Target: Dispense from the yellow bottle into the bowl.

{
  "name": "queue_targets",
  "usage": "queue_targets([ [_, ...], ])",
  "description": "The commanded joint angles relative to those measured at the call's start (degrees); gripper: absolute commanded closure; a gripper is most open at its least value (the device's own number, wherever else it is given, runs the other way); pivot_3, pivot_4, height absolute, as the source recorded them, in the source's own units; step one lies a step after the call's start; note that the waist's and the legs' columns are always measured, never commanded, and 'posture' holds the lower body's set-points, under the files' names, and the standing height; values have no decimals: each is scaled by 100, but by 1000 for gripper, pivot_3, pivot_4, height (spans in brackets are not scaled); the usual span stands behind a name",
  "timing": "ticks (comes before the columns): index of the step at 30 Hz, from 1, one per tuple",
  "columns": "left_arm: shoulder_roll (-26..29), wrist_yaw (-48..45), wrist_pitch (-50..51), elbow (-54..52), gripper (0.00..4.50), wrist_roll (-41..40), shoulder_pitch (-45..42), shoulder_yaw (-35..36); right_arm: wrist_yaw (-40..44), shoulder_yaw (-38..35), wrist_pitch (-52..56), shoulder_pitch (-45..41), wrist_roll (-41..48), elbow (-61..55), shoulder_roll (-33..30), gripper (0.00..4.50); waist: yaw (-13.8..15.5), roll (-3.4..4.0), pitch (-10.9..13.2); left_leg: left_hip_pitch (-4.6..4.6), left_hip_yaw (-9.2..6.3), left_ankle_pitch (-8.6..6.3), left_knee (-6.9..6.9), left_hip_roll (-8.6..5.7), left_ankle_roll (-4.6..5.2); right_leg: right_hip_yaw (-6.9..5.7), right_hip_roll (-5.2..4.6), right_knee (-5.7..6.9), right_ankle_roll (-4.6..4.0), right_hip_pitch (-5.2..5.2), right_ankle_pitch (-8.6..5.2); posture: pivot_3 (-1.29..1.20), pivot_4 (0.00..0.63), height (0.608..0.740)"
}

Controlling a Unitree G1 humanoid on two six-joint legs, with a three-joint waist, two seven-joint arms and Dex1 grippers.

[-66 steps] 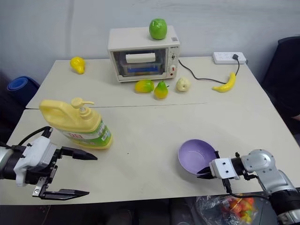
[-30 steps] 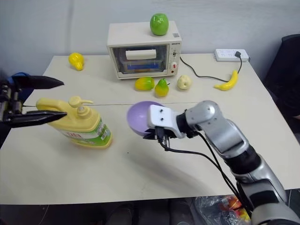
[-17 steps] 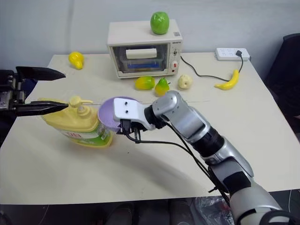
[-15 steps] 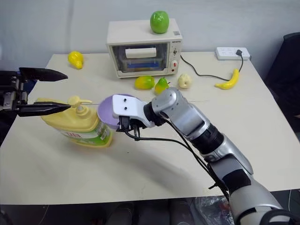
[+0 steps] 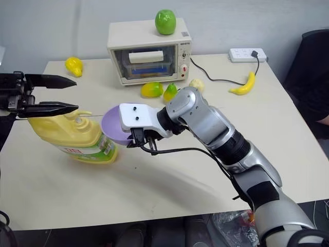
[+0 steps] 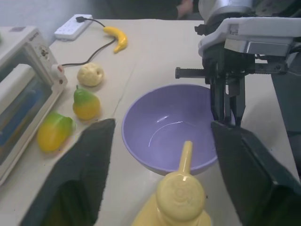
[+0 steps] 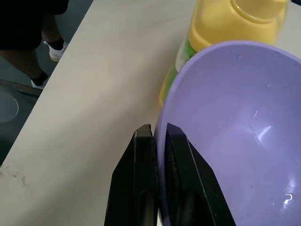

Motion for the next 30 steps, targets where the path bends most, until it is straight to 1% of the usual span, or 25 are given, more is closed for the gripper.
queue_targets([
  [1, 204, -256, -195, 57, 2381, 174, 118, 108, 56, -85, -145, -135, 45, -175, 22, 4500, -17, 0, 0, 1, 0, 1, 0, 0, -2, 0, 0, 3, -1, 0, 0, 0, 150, 740],
  [2, 221, -287, -222, 75, 2756, 210, 134, 118, 76, -90, -165, -152, 49, -161, 30, 4500, -26, 0, 0, 1, -1, 2, 0, 0, -4, 1, 0, 5, -1, -1, 0, 0, 150, 740],
  [3, 249, -344, -269, 99, 3017, 247, 160, 122, 112, -94, -180, -173, 69, -159, 41, 4500, -29, -1, 0, 1, -2, 4, 0, 0, -7, 1, 0, 8, -2, -1, -1, 0, 150, 740],
  [6, 274, -451, -405, 156, 3982, 386, 172, 89, 137, -99, -157, -281, 114, -112, 176, 4500, -58, 0, 0, 1, -3, 6, 1, 0, -10, 0, 0, 10, -2, -2, -1, 0, 150, 740],
  [8, 229, -405, -447, 174, 4468, 473, 106, 46, 80, -95, -145, -367, 100, -3, 335, 4500, -91, 0, 0, 1, -4, 6, 1, -1, -11, 1, -1, 12, -3, -2, -1, 0, 150, 740],
  [16, 114, -334, -517, 144, 4468, 596, 20, -23, -49, -121, -177, -591, 59, 321, 671, 4500, -108, -2, -1, 3, -5, 9, 2, -2, -16, 2, -4, 20, -6, -5, -3, 0, 150, 740],
  [23, 150, -392, -445, 89, 4468, 532, 120, 64, -79, -117, -243, -627, 37, 360, 651, 4500, -108, -2, -1, 3, -6, 9, 2, -2, -17, 2, -4, 25, -7, -8, -4, 0, 150, 740],
  [27, 193, -480, -666, 102, 4468, 697, 296, 20, -68, -123, -289, -667, 30, 407, 651, 4500, -112, -2, -1, 3, -6, 10, 2, -2, -17, 2, -4, 27, -7, -8, -4, 0, 150, 740],
  [30, 184, -429, -548, 315, 4468, 593, -19, 58, -49, -119, -329, -687, 12, 441, 635, 4500, -108, -2, -1, 3, -6, 11, 3, -2, -20, 2, -4, 29, -8, -8, -4, 0, 150, 740],
])
